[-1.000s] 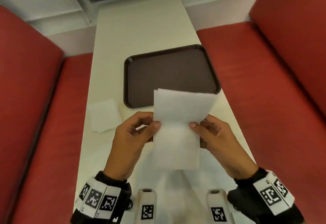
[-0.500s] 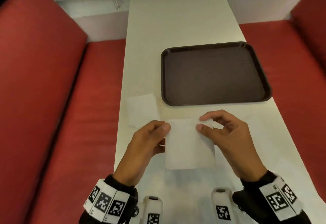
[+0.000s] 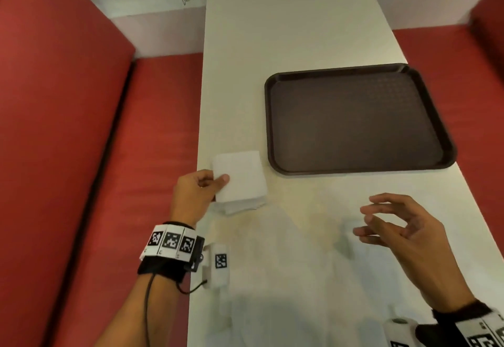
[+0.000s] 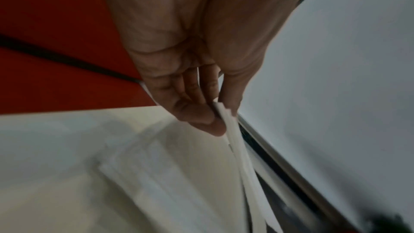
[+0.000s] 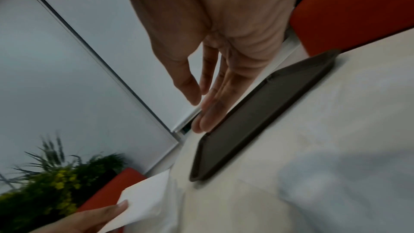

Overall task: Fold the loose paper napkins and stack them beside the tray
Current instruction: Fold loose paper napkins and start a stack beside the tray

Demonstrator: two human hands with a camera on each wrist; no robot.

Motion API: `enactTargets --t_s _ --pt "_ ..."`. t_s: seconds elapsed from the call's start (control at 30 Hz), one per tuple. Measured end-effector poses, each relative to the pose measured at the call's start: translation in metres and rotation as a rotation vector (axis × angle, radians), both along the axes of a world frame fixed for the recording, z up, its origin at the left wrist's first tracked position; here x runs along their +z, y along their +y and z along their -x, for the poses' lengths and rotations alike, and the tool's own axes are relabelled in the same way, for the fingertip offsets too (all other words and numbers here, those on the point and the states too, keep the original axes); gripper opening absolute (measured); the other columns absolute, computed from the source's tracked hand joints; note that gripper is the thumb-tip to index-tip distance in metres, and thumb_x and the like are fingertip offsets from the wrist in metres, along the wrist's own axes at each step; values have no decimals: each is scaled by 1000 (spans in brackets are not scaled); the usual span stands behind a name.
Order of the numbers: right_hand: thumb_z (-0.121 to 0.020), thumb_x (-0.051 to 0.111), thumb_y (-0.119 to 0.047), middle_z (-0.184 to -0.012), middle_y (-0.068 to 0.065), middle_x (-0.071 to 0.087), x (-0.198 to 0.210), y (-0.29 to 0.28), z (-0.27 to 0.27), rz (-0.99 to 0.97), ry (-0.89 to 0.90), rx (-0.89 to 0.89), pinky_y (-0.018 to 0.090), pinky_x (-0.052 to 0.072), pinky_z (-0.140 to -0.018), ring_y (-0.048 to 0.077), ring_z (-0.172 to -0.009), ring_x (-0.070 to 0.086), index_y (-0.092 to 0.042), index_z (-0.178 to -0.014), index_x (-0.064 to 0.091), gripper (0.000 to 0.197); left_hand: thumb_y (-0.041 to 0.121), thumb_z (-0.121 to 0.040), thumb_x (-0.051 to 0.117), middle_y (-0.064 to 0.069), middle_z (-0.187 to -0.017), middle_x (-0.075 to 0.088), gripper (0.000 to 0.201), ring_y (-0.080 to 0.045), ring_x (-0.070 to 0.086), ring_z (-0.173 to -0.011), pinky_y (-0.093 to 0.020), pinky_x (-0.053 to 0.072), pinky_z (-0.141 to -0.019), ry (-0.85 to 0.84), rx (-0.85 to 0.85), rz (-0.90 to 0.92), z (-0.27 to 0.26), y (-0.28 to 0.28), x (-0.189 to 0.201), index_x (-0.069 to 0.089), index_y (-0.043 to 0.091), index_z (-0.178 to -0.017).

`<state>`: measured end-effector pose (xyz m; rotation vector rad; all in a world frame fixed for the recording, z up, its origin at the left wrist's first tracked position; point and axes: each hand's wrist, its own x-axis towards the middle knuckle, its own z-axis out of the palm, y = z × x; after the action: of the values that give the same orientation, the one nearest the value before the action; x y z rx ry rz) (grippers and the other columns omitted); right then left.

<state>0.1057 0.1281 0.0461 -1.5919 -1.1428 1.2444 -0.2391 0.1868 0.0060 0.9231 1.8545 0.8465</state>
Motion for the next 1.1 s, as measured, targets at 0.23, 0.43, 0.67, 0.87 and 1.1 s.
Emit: enactTargets --t_s 0.23,0.43,0.67,0.87,1.1 --pt "-88 66 -3 -97 -2 74 -13 -7 -32 42 -56 -62 24 61 -65 26 -71 75 -14 -105 65 21 71 -75 68 -2 -81 59 55 -31 57 -79 -36 41 -68 797 -99 217 -21 -6 16 52 21 -92" --pt "-90 63 1 -97 0 73 -9 -24 -57 46 -23 -134 29 62 -68 26 -71 75 -12 -103 66 19 58 -92 55 6 -59 60 33 -20 61 -65 -36 53 -62 688 -381 -11 -105 -26 30 56 26 -84" --pt "-92 61 4 -96 0 72 -1 -64 -99 92 20 -179 27 61 -69 25 -71 75 -14 -96 68 20 58 -92 56 -9 -130 54 60 -28 52 -121 -44 50 -93 759 -637 97 -210 13 -27 55 10 -128" --pt "-91 61 3 -91 -5 71 4 -84 -134 122 35 -166 31 62 -69 22 -71 75 -17 -92 68 22 40 -92 67 -18 -129 58 54 -37 56 -118 -45 48 -95 628 -517 165 -246 12 -36 49 6 -129" --pt "-92 61 0 -92 -9 70 17 -82 -145 52 60 -40 37 61 -73 19 -71 75 -21 -92 67 22 24 -95 62 -13 -111 68 28 -34 62 -107 -30 42 -82 527 -415 70 -255 -6 -3 64 7 -117"
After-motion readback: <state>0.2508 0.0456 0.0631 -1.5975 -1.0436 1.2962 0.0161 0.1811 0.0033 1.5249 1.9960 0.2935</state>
